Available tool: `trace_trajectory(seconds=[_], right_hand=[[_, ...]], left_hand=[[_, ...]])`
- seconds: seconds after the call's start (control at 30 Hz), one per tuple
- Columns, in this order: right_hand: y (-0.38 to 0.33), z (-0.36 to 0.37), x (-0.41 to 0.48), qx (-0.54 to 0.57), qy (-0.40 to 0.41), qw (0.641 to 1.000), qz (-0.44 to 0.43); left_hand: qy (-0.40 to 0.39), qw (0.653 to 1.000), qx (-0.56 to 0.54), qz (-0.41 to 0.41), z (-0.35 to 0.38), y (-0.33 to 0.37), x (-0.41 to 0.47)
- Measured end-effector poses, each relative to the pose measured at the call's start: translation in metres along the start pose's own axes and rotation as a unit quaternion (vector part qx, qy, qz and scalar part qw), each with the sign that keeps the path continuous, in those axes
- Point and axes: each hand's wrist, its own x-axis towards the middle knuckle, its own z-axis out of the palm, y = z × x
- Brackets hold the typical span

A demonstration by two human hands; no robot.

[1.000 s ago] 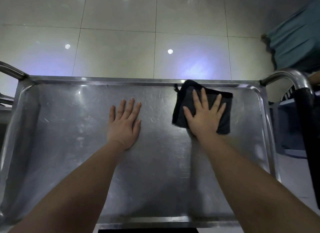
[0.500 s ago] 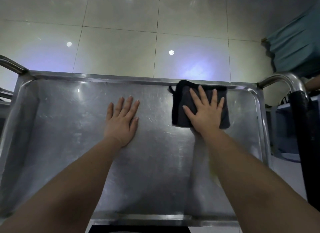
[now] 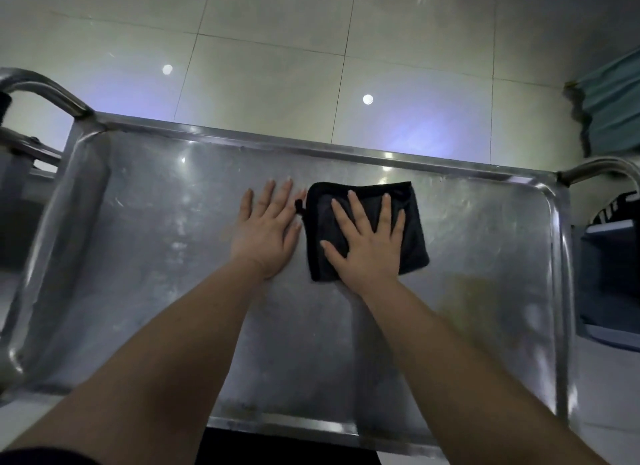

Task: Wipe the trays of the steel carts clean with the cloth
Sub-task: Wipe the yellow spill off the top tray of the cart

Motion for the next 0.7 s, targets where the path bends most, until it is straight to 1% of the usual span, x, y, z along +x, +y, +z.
trace_trajectory(seconds=[0.07, 0.2, 0.33, 0.43, 0.57, 0.6, 0.7], right_hand=[[-0.021, 0.004, -0.002, 0.002, 0.002, 1.0, -0.004], [-0.022, 0.003, -0.002, -0.011, -0.003, 1.0, 0.012], [-0.025, -0.004, -0.003, -0.016, -0.033, 0.999, 0.027], [-0.022, -0.01, 0.0, 0.001, -0.058, 0.998, 0.031], [-0.021, -0.023, 0.005, -0.018, 0.002, 0.999, 0.03], [-0.022, -0.023, 0.009, -0.021, 0.006, 0.999, 0.029], [-0.028, -0.02, 0.02, -0.02, -0.023, 0.999, 0.03]], left_hand=[[-0.002, 1.0, -0.005, 0.0, 0.0, 0.0, -0.001], [-0.007, 1.0, -0.006, 0.003, 0.0, 0.0, -0.001], [-0.015, 0.999, -0.027, 0.008, -0.004, 0.0, -0.003], [-0.019, 0.999, -0.032, 0.007, -0.006, 0.002, -0.003], [-0.019, 0.999, -0.041, 0.013, -0.007, 0.0, -0.002], [-0.019, 0.999, -0.041, 0.014, -0.007, 0.0, -0.001], [-0.015, 0.999, -0.043, 0.017, -0.006, 0.0, -0.001]])
